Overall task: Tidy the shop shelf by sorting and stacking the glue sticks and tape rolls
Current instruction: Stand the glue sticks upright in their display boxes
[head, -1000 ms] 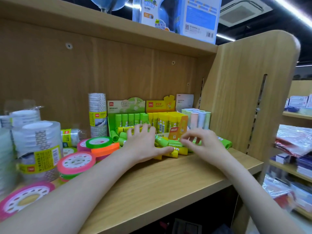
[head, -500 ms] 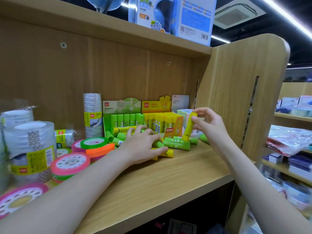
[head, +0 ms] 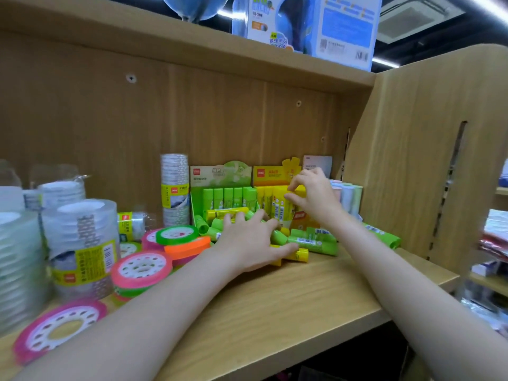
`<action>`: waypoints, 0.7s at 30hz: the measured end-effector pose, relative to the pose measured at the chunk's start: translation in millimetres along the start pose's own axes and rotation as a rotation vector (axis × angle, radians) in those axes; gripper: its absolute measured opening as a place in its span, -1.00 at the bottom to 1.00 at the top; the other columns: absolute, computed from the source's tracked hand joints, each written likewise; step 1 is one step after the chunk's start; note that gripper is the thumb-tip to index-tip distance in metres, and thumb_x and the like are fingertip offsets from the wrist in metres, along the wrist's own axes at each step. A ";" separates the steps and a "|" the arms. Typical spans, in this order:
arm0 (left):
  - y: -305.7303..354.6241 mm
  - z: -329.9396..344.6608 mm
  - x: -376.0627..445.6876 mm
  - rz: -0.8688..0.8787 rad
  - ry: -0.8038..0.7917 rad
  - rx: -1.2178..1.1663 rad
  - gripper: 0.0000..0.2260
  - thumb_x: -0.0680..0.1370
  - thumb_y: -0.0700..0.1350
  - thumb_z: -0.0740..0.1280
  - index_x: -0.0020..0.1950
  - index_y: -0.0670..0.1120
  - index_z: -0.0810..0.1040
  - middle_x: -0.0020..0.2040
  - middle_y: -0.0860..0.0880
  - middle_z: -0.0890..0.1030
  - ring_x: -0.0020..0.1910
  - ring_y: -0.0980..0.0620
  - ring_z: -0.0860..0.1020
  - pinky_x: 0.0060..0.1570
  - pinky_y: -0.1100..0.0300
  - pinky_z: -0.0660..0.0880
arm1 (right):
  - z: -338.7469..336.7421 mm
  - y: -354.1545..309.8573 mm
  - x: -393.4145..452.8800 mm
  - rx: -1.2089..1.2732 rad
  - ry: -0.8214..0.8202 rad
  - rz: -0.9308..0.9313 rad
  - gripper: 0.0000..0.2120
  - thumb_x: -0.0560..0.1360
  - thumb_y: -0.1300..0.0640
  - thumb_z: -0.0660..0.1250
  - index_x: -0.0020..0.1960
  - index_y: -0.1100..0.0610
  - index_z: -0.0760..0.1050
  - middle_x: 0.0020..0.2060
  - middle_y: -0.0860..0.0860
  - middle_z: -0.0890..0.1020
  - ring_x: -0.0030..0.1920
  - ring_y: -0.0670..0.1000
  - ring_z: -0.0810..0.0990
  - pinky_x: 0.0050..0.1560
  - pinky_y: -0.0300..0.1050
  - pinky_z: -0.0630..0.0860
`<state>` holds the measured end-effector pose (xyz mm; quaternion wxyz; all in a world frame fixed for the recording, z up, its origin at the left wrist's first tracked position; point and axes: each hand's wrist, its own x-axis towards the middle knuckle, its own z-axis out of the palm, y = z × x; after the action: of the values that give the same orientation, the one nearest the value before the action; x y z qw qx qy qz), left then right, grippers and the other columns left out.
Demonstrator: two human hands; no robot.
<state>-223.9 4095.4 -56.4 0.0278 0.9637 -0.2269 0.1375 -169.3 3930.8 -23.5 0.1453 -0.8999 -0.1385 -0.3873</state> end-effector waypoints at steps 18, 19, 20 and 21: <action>-4.6 -1.3 -7.8 -0.272 0.251 0.132 -0.58 0.60 0.10 0.06 0.36 -0.12 0.32 0.37 -0.15 0.34 0.40 -0.17 0.19 0.41 -0.13 0.00 | -5.0 -24.9 -49.6 0.043 -0.338 -0.087 -0.77 0.56 0.16 0.23 0.16 0.11 0.57 0.06 0.03 0.63 0.04 -0.01 0.51 0.17 -0.13 0.36; -4.7 -0.3 -7.5 -0.263 0.266 0.134 -0.59 0.60 0.08 0.07 0.37 -0.10 0.30 0.36 -0.15 0.34 0.40 -0.16 0.20 0.41 -0.12 0.00 | -2.8 -26.7 -47.3 0.005 -0.368 -0.080 -0.76 0.57 0.16 0.20 0.18 0.11 0.55 0.08 0.06 0.61 0.11 0.04 0.51 0.26 -0.06 0.31; -4.8 0.4 -7.2 -0.256 0.272 0.132 -0.60 0.61 0.06 0.07 0.38 -0.09 0.29 0.36 -0.15 0.33 0.39 -0.16 0.21 0.41 -0.12 0.00 | -0.5 -26.3 -45.5 -0.030 -0.406 -0.071 -0.75 0.57 0.16 0.19 0.20 0.11 0.53 0.10 0.09 0.57 0.15 0.08 0.48 0.31 0.00 0.27; -4.9 0.8 -6.9 -0.252 0.273 0.128 -0.61 0.61 0.05 0.07 0.38 -0.08 0.29 0.37 -0.15 0.33 0.39 -0.16 0.20 0.41 -0.12 0.00 | 1.1 -24.5 -44.6 -0.040 -0.450 -0.058 -0.74 0.57 0.14 0.18 0.22 0.10 0.51 0.10 0.12 0.53 0.17 0.11 0.44 0.32 0.02 0.25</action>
<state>-227.5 4102.8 -59.0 0.0141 0.9568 -0.0893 0.2764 -207.0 3947.7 -53.3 0.0815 -0.9619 -0.1856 -0.1833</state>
